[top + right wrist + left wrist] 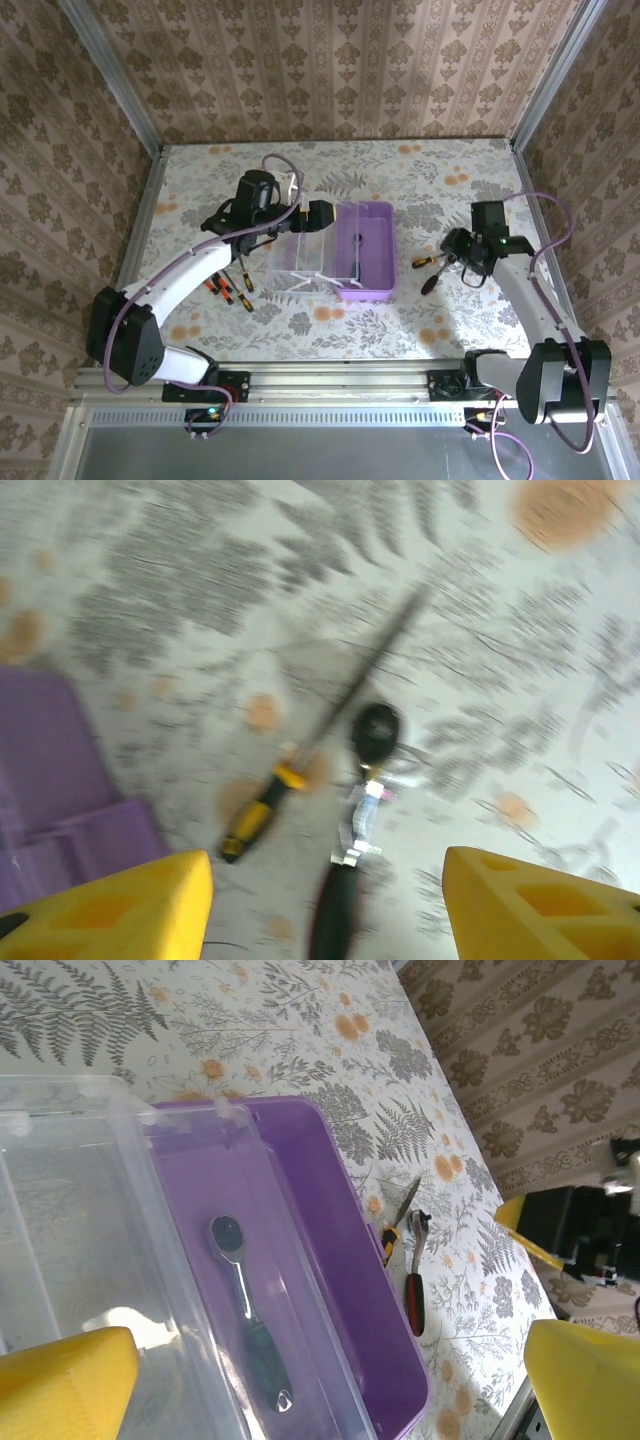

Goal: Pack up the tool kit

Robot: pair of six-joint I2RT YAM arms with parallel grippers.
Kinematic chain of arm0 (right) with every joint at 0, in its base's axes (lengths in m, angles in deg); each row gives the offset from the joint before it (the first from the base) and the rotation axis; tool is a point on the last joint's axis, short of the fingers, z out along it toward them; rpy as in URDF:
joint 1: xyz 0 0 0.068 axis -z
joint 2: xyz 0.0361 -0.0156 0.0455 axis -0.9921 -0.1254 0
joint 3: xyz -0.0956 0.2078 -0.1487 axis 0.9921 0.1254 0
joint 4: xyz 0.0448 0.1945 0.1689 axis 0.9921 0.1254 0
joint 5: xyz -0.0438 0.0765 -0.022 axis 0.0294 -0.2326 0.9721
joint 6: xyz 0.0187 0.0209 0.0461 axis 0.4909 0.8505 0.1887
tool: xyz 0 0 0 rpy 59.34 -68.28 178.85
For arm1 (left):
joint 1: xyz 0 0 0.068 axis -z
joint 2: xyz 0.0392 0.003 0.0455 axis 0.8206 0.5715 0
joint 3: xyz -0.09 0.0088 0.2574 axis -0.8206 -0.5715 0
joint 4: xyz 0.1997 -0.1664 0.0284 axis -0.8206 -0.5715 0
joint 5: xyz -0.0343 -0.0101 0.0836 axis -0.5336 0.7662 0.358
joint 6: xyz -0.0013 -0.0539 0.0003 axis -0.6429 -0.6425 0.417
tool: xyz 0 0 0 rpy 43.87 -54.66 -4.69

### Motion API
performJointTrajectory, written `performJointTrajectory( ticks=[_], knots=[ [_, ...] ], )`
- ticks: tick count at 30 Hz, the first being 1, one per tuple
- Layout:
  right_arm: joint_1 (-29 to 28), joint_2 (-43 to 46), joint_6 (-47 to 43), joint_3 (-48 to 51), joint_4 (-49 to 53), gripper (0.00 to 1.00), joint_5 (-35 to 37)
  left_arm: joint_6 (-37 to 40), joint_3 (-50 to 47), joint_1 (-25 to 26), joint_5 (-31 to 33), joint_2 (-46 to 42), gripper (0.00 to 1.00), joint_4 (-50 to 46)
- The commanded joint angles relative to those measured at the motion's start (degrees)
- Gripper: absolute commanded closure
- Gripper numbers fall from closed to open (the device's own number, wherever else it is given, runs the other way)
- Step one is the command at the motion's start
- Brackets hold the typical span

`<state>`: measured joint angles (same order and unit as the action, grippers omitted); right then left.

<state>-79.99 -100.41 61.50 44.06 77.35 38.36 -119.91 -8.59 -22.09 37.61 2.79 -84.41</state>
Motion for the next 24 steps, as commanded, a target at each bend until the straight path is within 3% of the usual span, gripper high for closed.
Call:
performJointTrajectory(
  ticks=[1, 10, 17, 24],
  knots=[
    [3.6, -0.1, -0.2, 3.0, 1.6, 0.36, -1.3, 2.2, 1.2, 0.8, 1.1, -2.0, 0.00, -0.7],
    [4.7, -5.7, 1.9, 5.9, -2.8, 0.39, -2.8, 3.1, 1.4, 1.1, 2.4, -2.2, 0.00, -1.5],
    [4.4, -11.9, 2.8, 5.4, -8.2, 0.47, -9.3, 3.4, 1.4, 1.1, 2.7, -2.3, 0.00, -1.6],
    [2.3, -15.5, 3.9, 3.9, -9.6, 0.49, -9.0, 3.7, 1.6, 1.1, 3.0, -2.5, 0.00, -2.2]
  ],
)
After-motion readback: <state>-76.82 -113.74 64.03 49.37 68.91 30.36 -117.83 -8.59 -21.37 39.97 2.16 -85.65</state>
